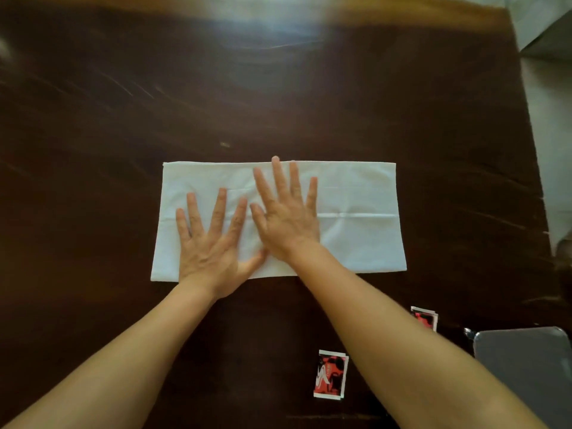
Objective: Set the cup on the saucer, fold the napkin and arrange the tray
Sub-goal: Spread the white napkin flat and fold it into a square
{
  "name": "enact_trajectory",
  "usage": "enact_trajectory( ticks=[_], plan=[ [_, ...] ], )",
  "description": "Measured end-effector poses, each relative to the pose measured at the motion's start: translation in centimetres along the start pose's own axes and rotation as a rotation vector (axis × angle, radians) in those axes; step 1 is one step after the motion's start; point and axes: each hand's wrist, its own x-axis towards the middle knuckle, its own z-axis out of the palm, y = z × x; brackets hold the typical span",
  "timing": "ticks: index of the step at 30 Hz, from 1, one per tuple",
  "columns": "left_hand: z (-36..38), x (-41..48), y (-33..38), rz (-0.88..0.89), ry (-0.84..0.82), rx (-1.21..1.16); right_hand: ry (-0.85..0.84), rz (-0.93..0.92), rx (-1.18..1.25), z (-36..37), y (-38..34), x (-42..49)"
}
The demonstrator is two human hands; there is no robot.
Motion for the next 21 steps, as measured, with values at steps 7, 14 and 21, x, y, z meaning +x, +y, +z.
enact_trajectory(
  ticks=[7, 14, 21],
  plan=[
    [-0.3, 0.0, 0.1, -0.033, -0.011, 0.029, -0.06, 0.214, -0.08, -0.4, 8.4, -5.1],
    [-0.4, 0.0, -0.7, -0.045, -0.047, 0.038, -0.022, 0.243, -0.141, -2.0, 16.8, -6.8],
    [-0.9, -2.2, -6.0, -0.182, -0.017, 0.023, 0.024, 0.235, -0.126, -1.7, 17.0, -6.8]
  ],
)
